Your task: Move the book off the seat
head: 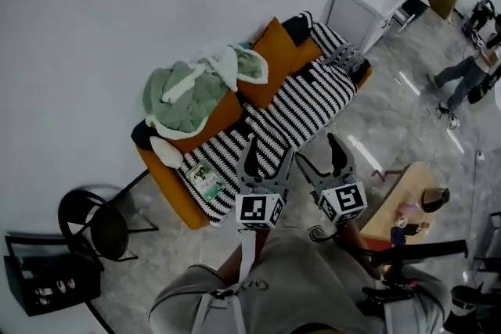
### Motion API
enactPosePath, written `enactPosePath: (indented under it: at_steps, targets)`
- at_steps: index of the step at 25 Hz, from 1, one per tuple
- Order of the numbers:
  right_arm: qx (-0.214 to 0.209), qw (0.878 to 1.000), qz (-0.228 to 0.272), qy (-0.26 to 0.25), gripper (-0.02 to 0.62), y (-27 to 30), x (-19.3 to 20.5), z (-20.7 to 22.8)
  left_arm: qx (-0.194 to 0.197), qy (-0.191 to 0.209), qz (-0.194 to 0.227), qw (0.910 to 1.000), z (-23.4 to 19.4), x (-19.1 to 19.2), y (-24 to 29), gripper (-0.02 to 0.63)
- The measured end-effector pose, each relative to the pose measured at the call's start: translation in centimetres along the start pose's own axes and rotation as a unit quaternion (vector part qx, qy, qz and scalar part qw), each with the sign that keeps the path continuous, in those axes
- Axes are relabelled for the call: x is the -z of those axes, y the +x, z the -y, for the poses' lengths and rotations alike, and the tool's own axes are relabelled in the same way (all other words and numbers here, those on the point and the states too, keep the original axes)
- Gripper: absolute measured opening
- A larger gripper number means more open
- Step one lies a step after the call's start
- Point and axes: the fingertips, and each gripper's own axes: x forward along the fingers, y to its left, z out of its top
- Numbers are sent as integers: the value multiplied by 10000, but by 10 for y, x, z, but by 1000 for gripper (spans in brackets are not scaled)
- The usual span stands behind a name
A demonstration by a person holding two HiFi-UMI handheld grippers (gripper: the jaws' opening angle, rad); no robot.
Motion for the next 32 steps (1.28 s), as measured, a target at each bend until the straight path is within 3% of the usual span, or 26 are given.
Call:
enactPosePath:
  at_steps: [7, 11, 14, 19, 26, 29, 32]
  targets:
    - [-843, 9963, -179, -46, 402, 108, -4, -81, -1205, 156, 229, 9923, -141, -40, -35, 357]
    - [-1401, 9901, -63, 43, 402, 157, -6, -111, -1772, 567, 360, 9819, -191, -62, -47, 357]
    - [-1938, 9810, 26, 93, 402, 200, -7, -139, -2344, 845, 506, 9671, -225, -82, -59, 357]
    - [-2958, 9549, 118, 232, 402, 263, -13, -180, -3436, 1041, 508, 9320, -274, -99, -79, 357]
    - [-3744, 9246, 193, 680, 402, 343, -25, -222, -4466, 1349, 447, 8834, -315, -123, -95, 357]
    - [-3852, 9193, 181, 789, 402, 357, -20, -232, -4634, 1365, 435, 8745, -325, -122, -96, 357]
    - [-3872, 9183, 161, 810, 402, 359, -23, -239, -4579, 1436, 462, 8761, -332, -131, -95, 357]
